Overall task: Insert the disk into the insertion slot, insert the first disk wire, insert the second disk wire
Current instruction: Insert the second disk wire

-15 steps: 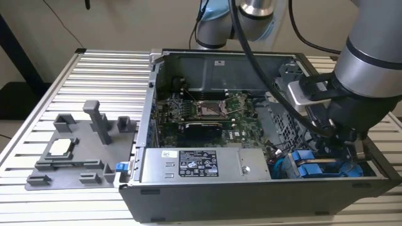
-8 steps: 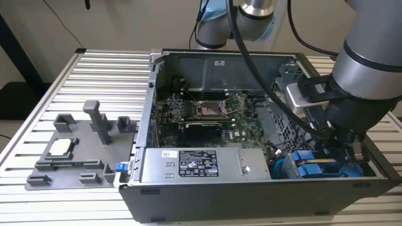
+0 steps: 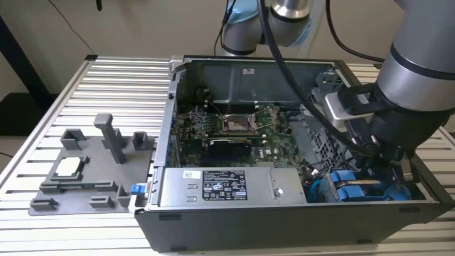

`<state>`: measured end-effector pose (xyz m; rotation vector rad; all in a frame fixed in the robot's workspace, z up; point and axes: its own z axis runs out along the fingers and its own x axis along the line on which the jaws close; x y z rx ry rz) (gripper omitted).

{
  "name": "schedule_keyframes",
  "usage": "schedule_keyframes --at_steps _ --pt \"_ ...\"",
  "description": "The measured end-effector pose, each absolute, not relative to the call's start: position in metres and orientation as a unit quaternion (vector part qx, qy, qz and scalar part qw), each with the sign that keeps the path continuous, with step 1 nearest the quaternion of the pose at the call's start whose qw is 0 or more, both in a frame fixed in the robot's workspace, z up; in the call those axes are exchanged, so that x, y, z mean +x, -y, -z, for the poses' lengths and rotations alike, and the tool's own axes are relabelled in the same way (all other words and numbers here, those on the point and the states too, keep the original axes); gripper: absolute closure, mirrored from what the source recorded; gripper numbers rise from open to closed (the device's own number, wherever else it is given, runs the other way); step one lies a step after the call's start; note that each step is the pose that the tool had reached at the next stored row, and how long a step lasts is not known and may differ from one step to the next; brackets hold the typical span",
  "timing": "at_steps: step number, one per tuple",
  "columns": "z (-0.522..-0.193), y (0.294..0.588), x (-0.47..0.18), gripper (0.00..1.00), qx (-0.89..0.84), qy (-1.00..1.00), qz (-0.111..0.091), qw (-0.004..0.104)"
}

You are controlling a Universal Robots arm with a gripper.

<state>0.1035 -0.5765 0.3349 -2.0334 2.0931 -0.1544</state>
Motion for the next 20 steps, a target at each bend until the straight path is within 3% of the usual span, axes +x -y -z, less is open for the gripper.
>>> schedule_keyframes --at_steps 20 --pt "-0.381 0.577 0.104 0.76 -0.692 -0.712 0.052 0.110"
